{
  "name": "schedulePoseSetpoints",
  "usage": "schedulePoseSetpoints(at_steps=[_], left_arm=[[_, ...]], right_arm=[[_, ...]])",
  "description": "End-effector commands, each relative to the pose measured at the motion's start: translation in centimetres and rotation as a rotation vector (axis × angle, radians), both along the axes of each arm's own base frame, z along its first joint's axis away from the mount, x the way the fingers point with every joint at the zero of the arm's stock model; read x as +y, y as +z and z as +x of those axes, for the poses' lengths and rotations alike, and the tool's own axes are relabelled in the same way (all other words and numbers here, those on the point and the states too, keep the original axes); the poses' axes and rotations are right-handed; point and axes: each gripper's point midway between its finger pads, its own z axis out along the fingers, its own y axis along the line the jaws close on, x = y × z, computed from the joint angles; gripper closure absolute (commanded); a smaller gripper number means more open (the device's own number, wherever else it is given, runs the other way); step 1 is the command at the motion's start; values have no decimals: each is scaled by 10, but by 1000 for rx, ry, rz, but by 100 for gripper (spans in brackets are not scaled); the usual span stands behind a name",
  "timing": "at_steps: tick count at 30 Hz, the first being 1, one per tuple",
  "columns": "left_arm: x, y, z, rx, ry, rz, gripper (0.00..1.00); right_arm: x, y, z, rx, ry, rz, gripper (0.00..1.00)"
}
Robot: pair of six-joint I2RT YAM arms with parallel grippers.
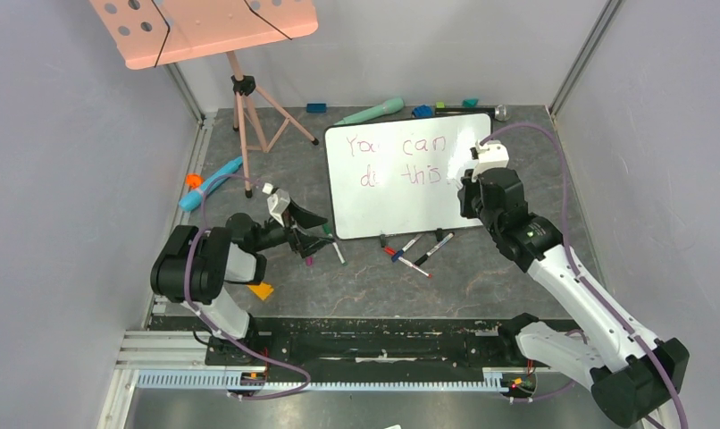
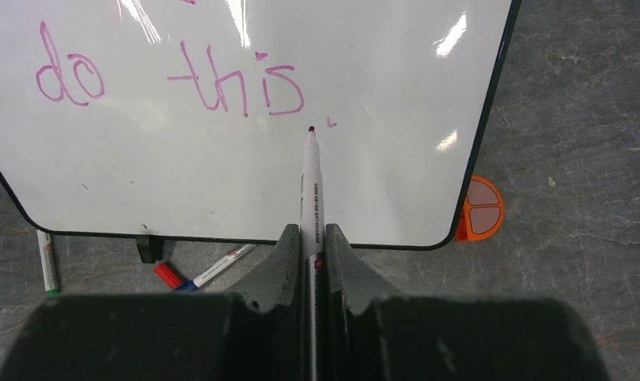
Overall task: Write a sentence on the whiteboard
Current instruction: Write a sentence on the whiteboard, then close the whiteboard marker at the center of the board.
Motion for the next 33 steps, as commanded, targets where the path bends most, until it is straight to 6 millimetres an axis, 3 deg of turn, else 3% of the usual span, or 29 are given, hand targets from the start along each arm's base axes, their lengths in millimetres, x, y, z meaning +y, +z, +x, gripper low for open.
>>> schedulePoseSetpoints(at_steps=[1,3,4,20,25,28,33], left_arm=[[-2,15,-6,-206,-8,31,17],[-5,15,-12,-229,-32,38,13],[-5,15,-13,-234,-28,39,1],[-16,17,-43,-333,-157,59,0],[-5,18,-40,-361,50,70,0],[-1,49,-44,-308,143,-22,0],[10,56,-42,-162,252,-24,2]], right_arm=[[2,12,2,-51,16,26,100],[2,14,2,-55,15,29,100],[3,15,1,-58,16,32,100],[6,25,-8,-83,45,72,100],[10,31,-15,-99,77,101,100],[8,39,-20,-116,87,101,100],[9,51,-30,-140,108,131,100]])
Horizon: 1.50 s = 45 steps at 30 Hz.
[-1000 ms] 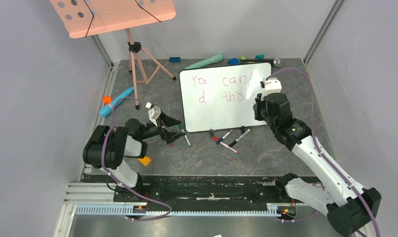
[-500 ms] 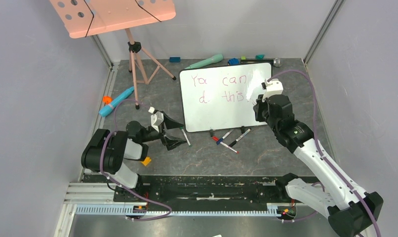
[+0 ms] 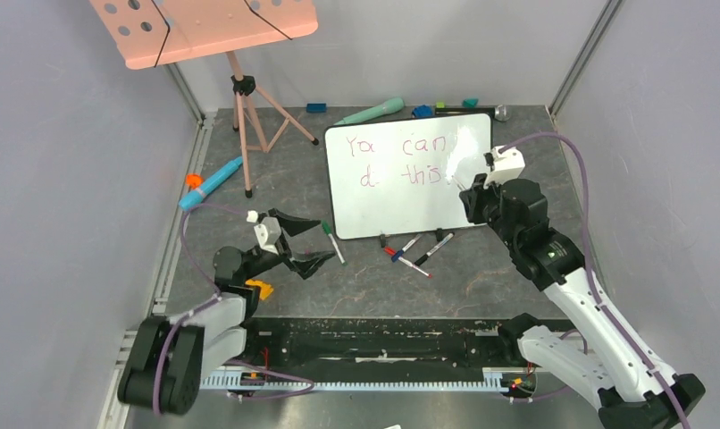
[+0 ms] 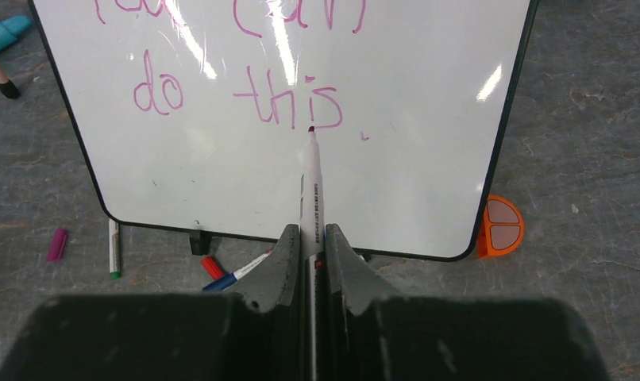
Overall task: Write a sentence on the whiteboard
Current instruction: Close the whiteboard marker at the center of the board.
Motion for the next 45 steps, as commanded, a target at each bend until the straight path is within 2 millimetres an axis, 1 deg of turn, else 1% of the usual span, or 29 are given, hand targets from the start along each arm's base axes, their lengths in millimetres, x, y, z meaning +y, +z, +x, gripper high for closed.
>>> schedulePoseSetpoints(at_steps=[1,2,3,4,5,6,7,8,9,10,11,12,13,14,16,18,20,22,25,26,28,31,35,40,42,45], left_arm=[[18,8,15,179,207,-104,3],[31,12,22,196,310,-172,1],[42,17,28,237,393,-255,0],[53,17,28,298,458,-353,0],[70,15,33,383,552,-479,0],[81,10,36,491,608,-602,0],[85,15,33,475,618,-626,0],[85,13,32,491,629,-605,0],[87,2,34,571,672,-576,0],[90,3,34,613,715,-533,1],[92,-10,32,694,767,-466,1],[95,-20,28,768,809,-399,2],[94,-22,26,821,826,-342,5],[95,-33,20,889,850,-275,6],[93,-48,13,979,885,-141,12],[95,-59,12,995,957,3,19],[99,-68,12,960,1025,150,23],[98,-77,12,950,1045,250,27],[88,-89,13,960,1015,321,31],[85,-93,14,960,1005,342,34],[85,-99,16,953,1014,377,38],[85,-103,20,945,1031,418,39],[77,-107,25,952,1006,441,40],[74,-115,32,963,1012,486,40],[70,-116,35,966,998,501,43],[67,-123,38,984,990,541,43]], right_arm=[[4,19,-9,-45,37,45,100],[5,20,-10,-44,45,52,100],[7,23,-12,-44,57,61,100],[9,26,-15,-39,72,68,100],[12,33,-17,-43,91,77,100],[14,38,-20,-47,103,89,100],[15,45,-22,-56,114,100,100],[16,51,-24,-64,124,107,100],[16,53,-26,-63,126,109,100],[16,56,-27,-61,128,110,100],[16,58,-27,-60,133,106,100],[16,57,-27,-54,135,105,100],[17,57,-28,-50,139,105,100],[18,56,-28,-47,144,106,100],[20,51,-28,-32,150,107,100],[21,46,-27,-22,153,109,100],[22,41,-27,-15,153,111,100],[23,37,-27,-11,155,113,100],[23,32,-27,-2,157,109,100],[23,31,-26,0,155,104,100],[23,30,-25,3,154,98,100],[24,30,-24,4,160,88,100],[25,27,-22,13,164,78,100],[26,22,-21,27,174,69,100],[27,19,-21,30,175,67,100],[26,15,-21,39,173,67,100]])
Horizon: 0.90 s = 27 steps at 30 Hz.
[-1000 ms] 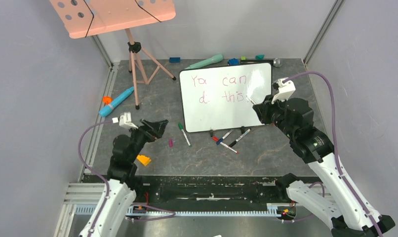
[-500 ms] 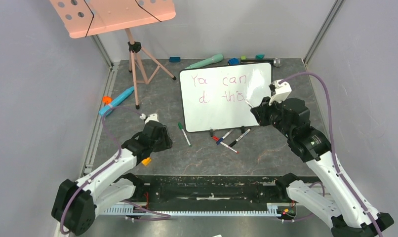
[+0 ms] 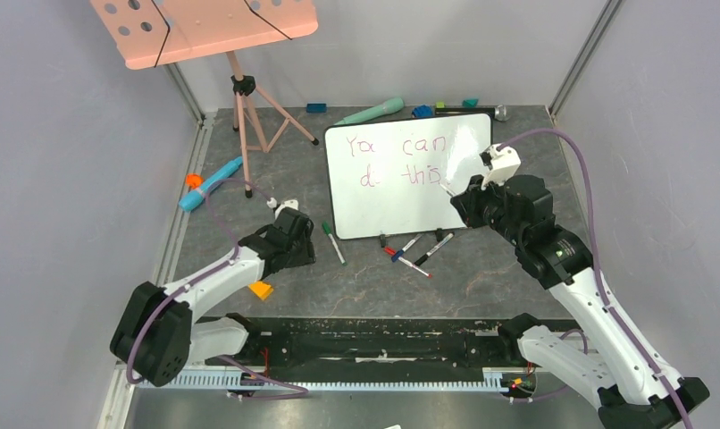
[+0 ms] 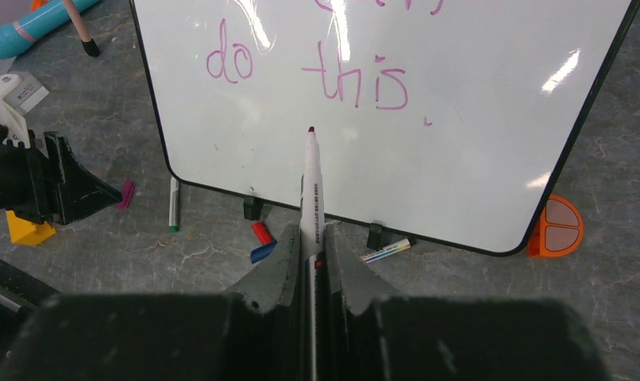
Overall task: Write a sentence on the whiteboard
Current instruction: Close the whiteboard marker at the center of the board.
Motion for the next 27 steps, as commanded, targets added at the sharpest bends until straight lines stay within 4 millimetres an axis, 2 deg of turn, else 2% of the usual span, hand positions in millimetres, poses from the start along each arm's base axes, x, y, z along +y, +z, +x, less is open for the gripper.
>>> schedulePoseSetpoints(at_steps=[1,7,9,11,14,16,19,21,27], left_arm=[[-10,9,22,-36,-45,26,43],[-17,-11,19,68,-76,45,47],[-17,-17,17,99,-79,58,52],[-17,-22,14,121,-89,61,66],[-18,-25,12,131,-107,58,96],[-25,-24,10,124,-161,33,98],[-48,-13,11,49,-300,-60,98],[-63,2,9,-35,-392,-120,98],[-92,61,6,-405,-617,-160,98]], right_arm=[[1,1,1,-16,12,1,100],[5,0,-3,-8,37,9,100],[7,-1,-4,2,52,10,100],[9,-2,-5,15,70,3,100],[14,-5,-9,32,101,3,100],[21,-10,-12,54,145,11,100],[35,-24,-19,104,231,31,100],[46,-34,-24,143,296,45,100],[79,-58,-36,261,462,123,100]])
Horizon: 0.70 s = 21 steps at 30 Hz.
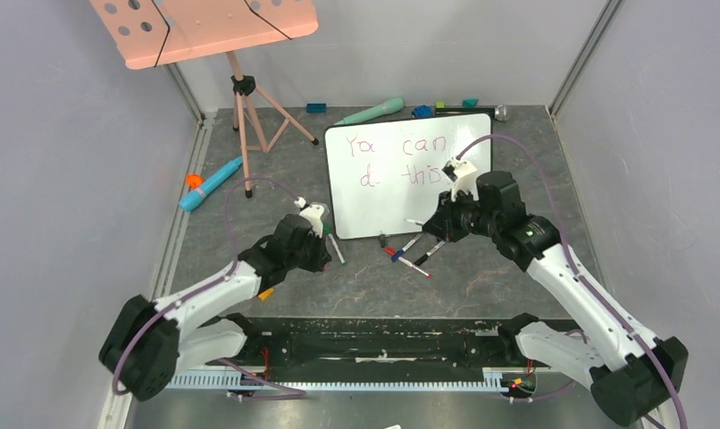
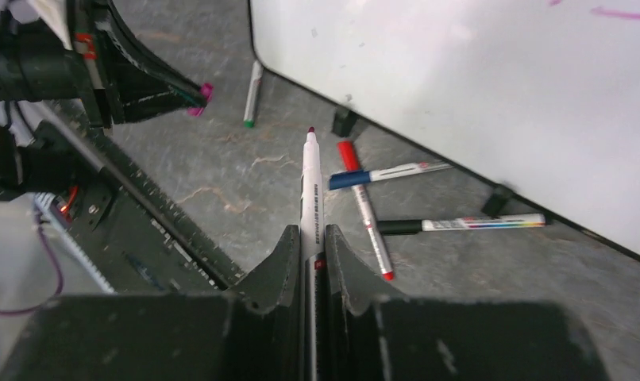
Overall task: Write a sentence on the whiteboard
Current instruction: Close the whiteboard marker at the center of the board.
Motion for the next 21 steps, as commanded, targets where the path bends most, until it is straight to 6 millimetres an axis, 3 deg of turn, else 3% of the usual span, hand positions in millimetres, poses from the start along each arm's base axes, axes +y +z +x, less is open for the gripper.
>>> schedulePoseSetpoints(at_steps=[1,4,7,11,21], left_arm=[[-35,58,12,-369,-218,-95,98],[-59,78,-13,-548,-454,-172,98],[-66,87,-23,-679,-566,-181,98],[-76,82,-34,-791,-715,-167,98],[-93,68,-51,-840,-926,-140,98]], right_arm=[[34,-3,-15,59,177,112,100],[46,-8,-20,102,228,111,100],[53,-5,-22,107,258,103,100],[61,1,-28,116,303,77,100],[71,-24,-51,203,414,-43,100]])
